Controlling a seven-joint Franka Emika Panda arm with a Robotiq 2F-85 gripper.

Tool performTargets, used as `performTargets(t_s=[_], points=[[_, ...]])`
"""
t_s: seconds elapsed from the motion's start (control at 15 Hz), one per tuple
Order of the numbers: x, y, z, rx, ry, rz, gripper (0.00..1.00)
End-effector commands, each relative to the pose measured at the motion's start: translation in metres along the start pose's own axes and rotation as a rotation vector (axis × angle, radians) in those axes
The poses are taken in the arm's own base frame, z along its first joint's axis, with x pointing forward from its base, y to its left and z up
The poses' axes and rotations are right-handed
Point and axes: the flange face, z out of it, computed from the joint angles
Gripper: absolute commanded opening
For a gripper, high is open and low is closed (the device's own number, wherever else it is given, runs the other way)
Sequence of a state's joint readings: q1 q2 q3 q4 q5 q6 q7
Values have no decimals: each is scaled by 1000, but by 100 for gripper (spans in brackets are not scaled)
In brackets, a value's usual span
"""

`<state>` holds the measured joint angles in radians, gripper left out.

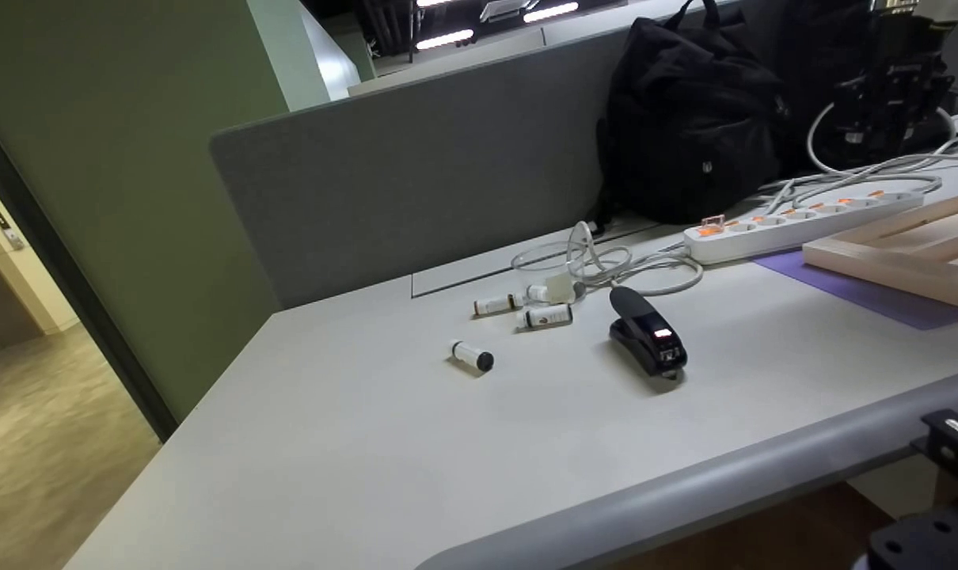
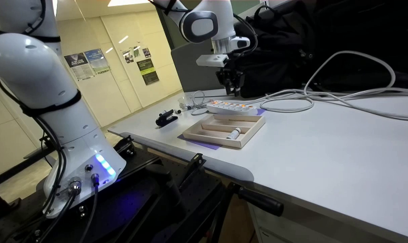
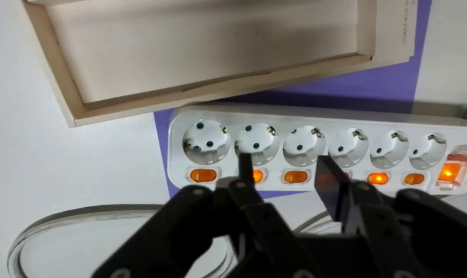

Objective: Turn off the second switch from the right end

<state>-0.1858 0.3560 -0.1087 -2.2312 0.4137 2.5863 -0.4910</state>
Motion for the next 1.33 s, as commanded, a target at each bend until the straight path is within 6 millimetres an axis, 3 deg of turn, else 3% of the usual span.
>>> performTargets(t_s=[0.0, 0.13, 0.2, 1.27], points=[[10, 5, 11, -7, 28, 8, 16], [12, 5, 15, -17, 75, 3, 2], [13, 5, 17, -24, 88, 1, 1], [21, 20, 55, -72, 131, -11, 0]])
